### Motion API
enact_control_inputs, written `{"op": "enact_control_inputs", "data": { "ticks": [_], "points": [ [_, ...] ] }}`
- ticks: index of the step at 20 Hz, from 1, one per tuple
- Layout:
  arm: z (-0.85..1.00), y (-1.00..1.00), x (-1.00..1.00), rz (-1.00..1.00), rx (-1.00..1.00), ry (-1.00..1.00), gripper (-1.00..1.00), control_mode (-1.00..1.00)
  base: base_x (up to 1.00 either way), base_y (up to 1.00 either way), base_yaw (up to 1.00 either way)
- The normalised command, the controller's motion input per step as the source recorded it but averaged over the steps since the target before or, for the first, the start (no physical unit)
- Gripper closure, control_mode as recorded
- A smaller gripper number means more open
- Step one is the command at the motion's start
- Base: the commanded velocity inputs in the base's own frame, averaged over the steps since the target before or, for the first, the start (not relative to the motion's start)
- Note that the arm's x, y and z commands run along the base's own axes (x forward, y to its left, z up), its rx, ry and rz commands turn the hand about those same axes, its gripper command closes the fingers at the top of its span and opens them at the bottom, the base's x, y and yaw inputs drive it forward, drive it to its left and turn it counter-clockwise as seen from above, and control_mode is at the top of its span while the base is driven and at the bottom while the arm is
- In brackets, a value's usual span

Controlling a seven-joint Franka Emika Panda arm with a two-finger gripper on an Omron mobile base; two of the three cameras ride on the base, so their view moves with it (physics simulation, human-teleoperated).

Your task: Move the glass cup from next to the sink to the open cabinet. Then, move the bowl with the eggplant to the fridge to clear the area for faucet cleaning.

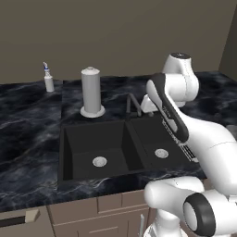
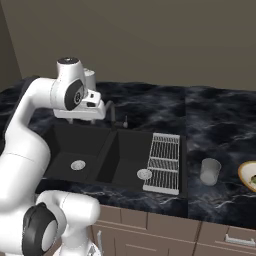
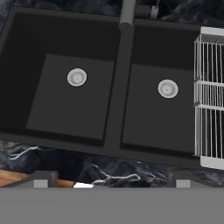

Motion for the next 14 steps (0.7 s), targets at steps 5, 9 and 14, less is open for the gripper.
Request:
{"op": "enact_control_inputs", "data": {
  "ticks": [5,9,14],
  "points": [
    [0.0,-0.04,-0.2,0.0,0.0,0.0,-1.0,-1.0,0.0,0.0,0.0],
    [-0.03,-0.14,-0.18,-0.01,0.0,0.0,-1.0,-1.0,0.0,0.0,0.0],
    [0.0,0.0,0.0,0.0,0.0,0.0,-1.0,1.0,-0.42,-0.81,-0.16]
  ]
}}
